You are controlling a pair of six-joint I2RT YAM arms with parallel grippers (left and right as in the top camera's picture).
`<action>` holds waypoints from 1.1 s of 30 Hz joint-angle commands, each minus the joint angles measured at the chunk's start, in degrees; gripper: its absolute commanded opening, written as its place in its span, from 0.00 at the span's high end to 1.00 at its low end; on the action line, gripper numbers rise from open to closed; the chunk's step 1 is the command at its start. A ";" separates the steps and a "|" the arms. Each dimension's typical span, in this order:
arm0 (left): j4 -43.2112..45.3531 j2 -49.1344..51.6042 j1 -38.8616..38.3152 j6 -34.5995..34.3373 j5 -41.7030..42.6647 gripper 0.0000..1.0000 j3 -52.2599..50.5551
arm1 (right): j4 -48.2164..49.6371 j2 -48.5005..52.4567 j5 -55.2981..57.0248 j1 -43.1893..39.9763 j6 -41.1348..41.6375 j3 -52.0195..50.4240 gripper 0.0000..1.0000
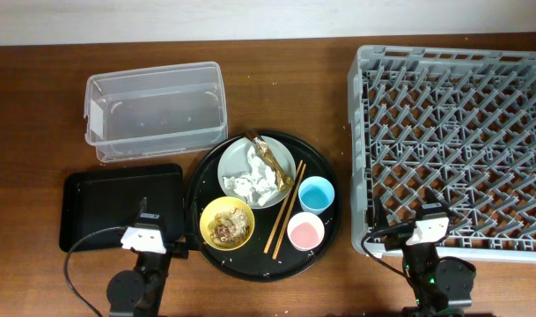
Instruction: Sort waste into correct bins and load items into the dishwasher rack
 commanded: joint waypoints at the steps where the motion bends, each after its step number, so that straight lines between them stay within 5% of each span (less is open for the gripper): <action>1: -0.24 -0.48 0.35 0.74 0.61 0.01 -0.20 | -0.11 -0.44 0.11 0.31 0.44 -0.42 0.02; 9: -0.07 -0.48 0.35 0.72 -0.22 0.01 -0.20 | -0.11 -0.44 -0.33 0.33 0.72 -0.42 0.02; 13: -0.31 -0.31 0.42 0.63 0.83 0.01 -0.04 | -0.37 -0.44 -0.35 0.33 8.68 -0.04 0.02; 19: -10.84 2.12 0.42 0.46 0.61 0.01 7.91 | -7.87 2.71 0.11 0.31 8.61 9.66 0.02; 27: -26.36 31.10 0.42 0.48 0.63 0.01 33.62 | -23.23 29.79 -0.22 0.31 8.61 34.05 0.02; 33: -55.47 61.13 0.42 0.48 3.23 0.01 63.01 | -44.04 48.72 -0.35 0.31 8.61 53.57 0.02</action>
